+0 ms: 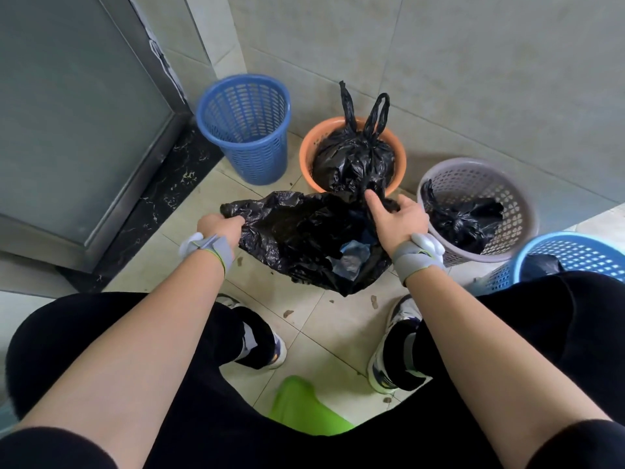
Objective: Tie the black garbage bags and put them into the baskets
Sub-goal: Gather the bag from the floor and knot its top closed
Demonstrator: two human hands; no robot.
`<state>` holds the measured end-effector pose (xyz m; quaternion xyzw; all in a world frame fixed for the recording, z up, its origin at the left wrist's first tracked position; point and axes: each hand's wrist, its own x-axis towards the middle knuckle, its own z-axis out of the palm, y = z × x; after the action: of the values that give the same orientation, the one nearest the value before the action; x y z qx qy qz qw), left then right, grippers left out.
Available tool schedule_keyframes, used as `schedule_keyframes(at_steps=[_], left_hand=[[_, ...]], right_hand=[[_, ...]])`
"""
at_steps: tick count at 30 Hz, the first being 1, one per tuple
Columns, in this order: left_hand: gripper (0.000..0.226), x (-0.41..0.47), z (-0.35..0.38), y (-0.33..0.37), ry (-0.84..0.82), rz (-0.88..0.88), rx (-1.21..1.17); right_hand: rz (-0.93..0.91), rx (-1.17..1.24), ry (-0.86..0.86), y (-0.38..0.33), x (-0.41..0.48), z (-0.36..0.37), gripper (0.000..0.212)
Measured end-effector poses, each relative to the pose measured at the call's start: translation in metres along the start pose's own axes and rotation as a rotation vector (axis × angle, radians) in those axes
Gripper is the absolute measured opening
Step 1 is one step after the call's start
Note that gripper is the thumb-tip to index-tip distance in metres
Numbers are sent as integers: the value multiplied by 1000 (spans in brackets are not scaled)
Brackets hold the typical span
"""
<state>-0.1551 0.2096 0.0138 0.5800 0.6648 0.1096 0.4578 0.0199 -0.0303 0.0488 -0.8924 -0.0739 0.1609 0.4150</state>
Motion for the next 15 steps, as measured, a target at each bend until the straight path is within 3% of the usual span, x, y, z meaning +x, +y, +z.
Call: schedule_keyframes(at_steps=[3, 7, 9, 11, 13, 15], left_hand=[[39, -5, -2, -8, -70, -10, 61], [34, -17, 1, -14, -336, -260, -327], [30, -20, 1, -15, -362, -238, -363], [37, -16, 1, -17, -340, -201, -320], [61, -15, -1, -14, -348, -210, -300], [71, -18, -4, -7, -353, -194, -284]], right_hand=[[46, 128, -13, 0, 2, -2, 36], [338, 396, -157, 10, 16, 6, 38], [282, 347, -224, 17, 23, 11, 29], [133, 254, -159, 7, 21, 7, 29], [45, 184, -123, -3, 22, 4, 42], [16, -47, -236, -9, 26, 2, 54]])
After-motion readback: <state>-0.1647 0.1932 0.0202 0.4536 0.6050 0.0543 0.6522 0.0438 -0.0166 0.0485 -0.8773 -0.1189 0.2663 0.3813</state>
